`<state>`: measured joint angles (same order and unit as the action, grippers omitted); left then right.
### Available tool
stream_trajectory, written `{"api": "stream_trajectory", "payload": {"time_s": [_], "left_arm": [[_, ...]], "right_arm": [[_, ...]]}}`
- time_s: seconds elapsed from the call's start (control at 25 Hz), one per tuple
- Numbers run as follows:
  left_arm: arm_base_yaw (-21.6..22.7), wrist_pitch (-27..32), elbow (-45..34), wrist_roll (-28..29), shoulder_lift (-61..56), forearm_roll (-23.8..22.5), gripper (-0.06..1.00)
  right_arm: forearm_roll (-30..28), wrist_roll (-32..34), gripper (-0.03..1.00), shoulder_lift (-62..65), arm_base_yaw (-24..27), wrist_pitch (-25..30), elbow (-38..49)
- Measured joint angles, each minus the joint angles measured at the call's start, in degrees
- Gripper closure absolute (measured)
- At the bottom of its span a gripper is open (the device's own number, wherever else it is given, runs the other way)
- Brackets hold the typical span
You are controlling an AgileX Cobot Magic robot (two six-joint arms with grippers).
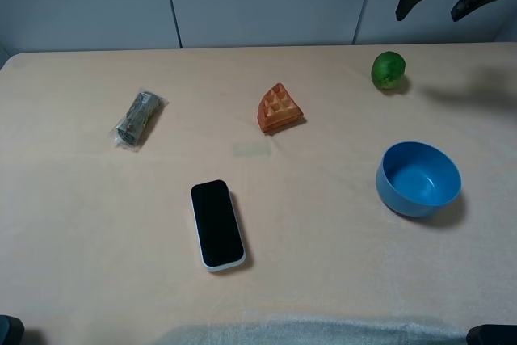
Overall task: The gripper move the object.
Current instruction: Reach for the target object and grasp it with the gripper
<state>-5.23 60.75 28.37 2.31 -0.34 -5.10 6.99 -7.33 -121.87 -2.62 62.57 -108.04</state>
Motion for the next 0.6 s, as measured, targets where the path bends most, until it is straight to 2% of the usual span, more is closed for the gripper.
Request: {"api": "stream_trajectory", "payload": {"time_s": [0.36,0.6], "left_arm": [[0.00,0.00,0.00,0.00,0.00,0.00,0.11],[0.00,0.00,0.00,0.00,0.00,0.00,0.11]], "right_arm": [[0.34,0.66,0.27,-3.25,-1.11,-3.45,-0.16],[0.34,0.73,0.27,-7.88,-1.11,-3.10,-5.35]]}}
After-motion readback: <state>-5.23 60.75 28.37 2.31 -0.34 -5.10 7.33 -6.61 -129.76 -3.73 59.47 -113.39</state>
